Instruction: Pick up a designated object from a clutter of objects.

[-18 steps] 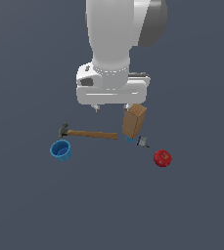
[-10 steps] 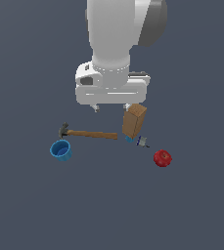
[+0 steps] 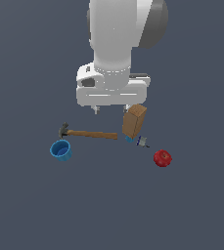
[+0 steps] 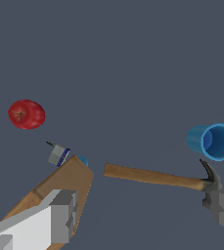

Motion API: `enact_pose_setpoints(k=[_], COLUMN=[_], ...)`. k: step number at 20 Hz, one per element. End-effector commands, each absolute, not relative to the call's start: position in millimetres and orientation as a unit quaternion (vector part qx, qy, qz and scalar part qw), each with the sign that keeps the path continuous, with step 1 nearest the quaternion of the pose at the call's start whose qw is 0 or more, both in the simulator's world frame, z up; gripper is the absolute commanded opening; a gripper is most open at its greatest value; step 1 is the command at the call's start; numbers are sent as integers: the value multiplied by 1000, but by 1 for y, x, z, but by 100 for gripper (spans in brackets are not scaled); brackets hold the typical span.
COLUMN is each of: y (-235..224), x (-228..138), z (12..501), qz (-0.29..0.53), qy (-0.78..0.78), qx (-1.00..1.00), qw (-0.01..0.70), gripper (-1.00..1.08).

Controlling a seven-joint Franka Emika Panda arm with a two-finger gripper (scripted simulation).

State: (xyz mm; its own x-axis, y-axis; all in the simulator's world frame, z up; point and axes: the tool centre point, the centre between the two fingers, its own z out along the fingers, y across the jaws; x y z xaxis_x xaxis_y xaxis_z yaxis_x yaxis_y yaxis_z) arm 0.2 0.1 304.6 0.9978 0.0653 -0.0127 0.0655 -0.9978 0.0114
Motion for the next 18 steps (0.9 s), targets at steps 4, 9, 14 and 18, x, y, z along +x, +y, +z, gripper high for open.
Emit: enact_pose_setpoints(k=[4, 9, 14, 18], y=[12, 32, 63, 95], x=[4, 6, 4, -4], z=[282, 246, 196, 153], qz=[-8, -10, -12, -12], qy=[77, 150, 253, 347], qx=[997, 988, 967, 937], qw=[15, 26, 33, 32], gripper=[100, 100, 100, 100])
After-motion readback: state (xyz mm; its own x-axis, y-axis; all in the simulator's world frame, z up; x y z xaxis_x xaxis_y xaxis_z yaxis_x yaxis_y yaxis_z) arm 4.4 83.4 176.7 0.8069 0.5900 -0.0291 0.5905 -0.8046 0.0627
